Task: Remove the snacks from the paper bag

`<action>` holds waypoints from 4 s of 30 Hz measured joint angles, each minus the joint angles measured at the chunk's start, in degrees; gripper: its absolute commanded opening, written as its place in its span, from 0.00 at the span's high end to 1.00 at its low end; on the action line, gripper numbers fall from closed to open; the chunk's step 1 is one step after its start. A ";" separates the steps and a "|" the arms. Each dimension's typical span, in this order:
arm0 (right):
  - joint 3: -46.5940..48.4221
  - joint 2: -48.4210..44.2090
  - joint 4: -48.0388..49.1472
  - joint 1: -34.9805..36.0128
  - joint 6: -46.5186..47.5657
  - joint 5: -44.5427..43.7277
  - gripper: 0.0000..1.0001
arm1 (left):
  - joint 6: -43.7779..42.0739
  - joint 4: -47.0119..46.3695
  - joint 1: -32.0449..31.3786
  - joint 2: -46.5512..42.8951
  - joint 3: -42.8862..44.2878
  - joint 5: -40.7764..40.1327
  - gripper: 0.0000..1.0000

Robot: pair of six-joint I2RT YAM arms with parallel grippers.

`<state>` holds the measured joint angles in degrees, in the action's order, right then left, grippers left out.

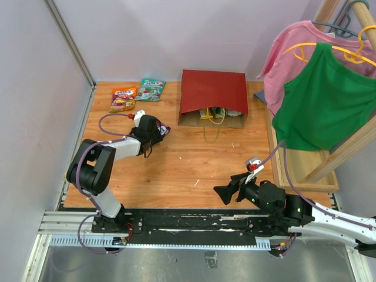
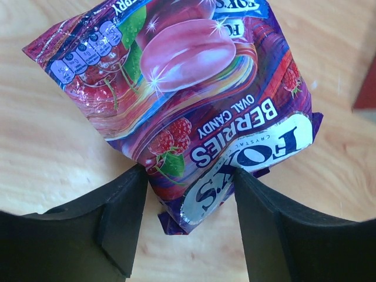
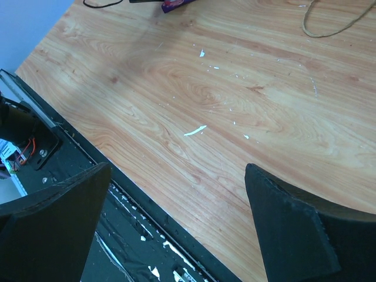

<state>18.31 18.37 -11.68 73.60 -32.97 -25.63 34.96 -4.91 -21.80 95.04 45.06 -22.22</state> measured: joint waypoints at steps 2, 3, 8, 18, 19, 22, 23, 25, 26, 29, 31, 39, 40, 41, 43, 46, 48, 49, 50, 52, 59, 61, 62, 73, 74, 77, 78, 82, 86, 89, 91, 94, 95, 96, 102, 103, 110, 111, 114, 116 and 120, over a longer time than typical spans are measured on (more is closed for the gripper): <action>-0.63 -2.03 -0.46 0.00 -0.11 -0.13 0.02 | 0.02 -0.42 2.91 1.36 1.42 1.81 0.36; -0.98 -2.89 -0.68 0.00 -0.20 -0.17 0.02 | 0.02 -0.57 4.39 2.01 2.16 2.58 0.37; -1.73 -4.76 -2.38 0.00 -0.26 -0.37 0.02 | -0.63 1.55 8.74 5.95 8.39 2.45 0.36; -1.75 -1.09 -3.15 0.00 -0.35 0.59 0.02 | -6.67 7.28 10.16 18.18 27.87 5.40 0.28; -1.75 -0.83 -3.06 0.00 -0.42 0.85 0.02 | -6.99 7.78 10.32 18.71 28.76 6.21 0.24; -1.75 -0.22 -2.82 0.00 -0.59 1.53 0.02 | -7.76 7.26 10.54 17.51 27.23 10.01 0.13; -1.75 -0.04 -2.78 0.00 -0.68 1.60 0.02 | -7.82 6.75 10.54 15.96 25.40 11.21 0.11; -1.77 0.28 -2.69 0.00 -0.74 1.60 0.02 | -7.56 6.47 10.36 11.21 20.41 12.83 0.02; -1.79 0.52 -2.60 0.00 -0.79 1.57 0.02 | -7.45 6.69 10.23 8.33 18.10 13.16 0.01; -2.27 1.68 -1.18 0.00 -0.87 1.55 0.02 | -6.73 6.91 9.31 -2.67 10.88 13.16 0.00; -2.82 3.37 0.70 0.00 -0.87 1.09 0.02 | -6.43 6.82 8.33 -10.38 7.30 13.09 0.00; -1.07 21.77 7.23 -0.90 0.22 2.47 0.02 | -6.01 6.73 5.86 -29.29 0.74 19.61 0.00; -0.20 24.61 8.00 -1.33 0.48 3.17 0.02 | -6.03 6.71 5.86 -29.49 0.74 20.90 0.00; 0.59 27.34 9.05 -1.79 0.83 3.74 0.02 | -6.05 6.71 5.86 -29.38 0.74 22.16 0.00; 1.40 31.04 11.63 -2.95 1.38 5.51 0.02 | -6.16 7.26 5.86 -28.61 0.76 24.63 0.00; 1.27 32.24 15.10 -5.99 1.55 9.16 0.02 | -6.29 8.44 5.86 -28.02 0.79 28.48 0.00; 0.46 31.10 17.53 -9.07 1.51 11.69 0.02 | -6.47 8.83 5.86 -28.41 0.81 30.01 0.00; -0.20 30.03 18.32 -10.49 1.46 12.81 0.02 | -6.47 9.01 5.86 -28.76 0.81 30.36 0.00; -0.87 28.72 18.64 -11.78 1.44 13.99 0.02 | -6.49 9.35 5.86 -29.38 0.81 30.77 0.00; -1.95 25.53 18.29 -13.73 1.44 15.28 0.02 | -6.45 9.94 5.86 -31.04 0.87 31.43 0.00; -2.14 15.54 13.05 -15.08 1.46 16.31 0.02 | -5.73 10.84 5.86 -36.15 2.82 32.65 0.00; -2.14 16.41 12.55 -15.39 1.44 16.33 0.02 | -5.22 11.08 5.86 -37.73 2.51 32.94 0.00; -2.14 17.31 12.44 -15.39 1.44 16.35 0.02 | -5.05 10.82 5.86 -38.86 1.79 33.11 0.00; -0.87 31.61 15.28 -15.82 1.62 16.70 0.02 | -2.49 9.84 5.86 -49.68 -7.32 35.76 0.00; -0.48 33.16 16.09 -16.31 1.95 16.81 0.00 | -2.27 9.38 5.86 -50.47 -8.28 35.89 0.00; 0.87 38.80 19.98 -20.79 2.80 20.00 0.04 | -1.92 8.92 5.86 -51.76 -10.64 36.37 0.00; 1.25 40.30 21.03 -22.32 2.99 21.11 0.05 | -1.92 8.74 5.86 -51.63 -10.95 36.46 0.00; 3.96 44.89 22.93 -27.78 4.35 25.24 0.12 | -1.64 7.48 5.86 -51.23 -11.93 36.74 0.00; 5.22 45.27 25.09 -32.89 6.03 28.70 0.19 | -1.44 6.16 5.86 -51.28 -12.90 37.40 0.00; 5.33 45.27 26.12 -37.44 6.45 30.42 0.24 | -1.46 5.55 5.86 -51.25 -13.03 37.68 0.00; 5.33 45.27 26.64 -40.50 6.45 31.39 0.27 | -1.46 4.96 5.86 -51.25 -13.03 37.83 0.00; 5.33 45.38 27.74 -43.67 6.38 32.35 0.30 | -1.22 4.09 5.86 -51.28 -13.16 37.86 0.00; 5.33 45.62 28.15 -44.39 6.38 32.63 0.30 | -1.05 3.61 5.86 -51.32 -13.29 37.88 0.00; 5.44 46.10 28.46 -45.05 6.36 32.83 0.31 | -0.85 3.13 5.86 -51.39 -13.51 37.92 0.00; 8.44 51.28 28.76 -46.27 6.38 32.96 0.36 | -0.02 1.92 5.86 -51.56 -14.01 38.56 0.00; 9.27 52.04 28.94 -46.27 6.38 32.85 0.37 | 0.02 1.92 5.86 -51.71 -14.01 38.62 0.00; 13.97 56.89 33.75 -46.27 5.90 27.50 0.38 | 0.04 1.95 5.86 -54.03 -14.01 38.88 0.00; 13.99 57.64 35.15 -46.27 5.38 26.10 0.38 | 0.02 1.95 5.86 -54.27 -14.01 38.91 0.00; 13.99 60.70 39.10 -46.27 2.62 21.31 0.41 | 0.04 2.01 5.86 -54.86 -14.01 38.99 0.00; 14.03 63.54 42.01 -46.27 -0.35 17.94 0.44 | 0.02 2.21 5.86 -55.30 -14.01 39.01 0.00; 14.97 70.75 49.03 -46.34 -5.64 14.16 0.44 | 0.00 2.99 5.86 -56.52 -14.01 38.97 0.00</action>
<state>33.28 89.12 37.34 27.27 -38.61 -11.46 34.96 -1.91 -15.94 38.52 31.05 16.75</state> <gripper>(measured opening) 0.561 0.994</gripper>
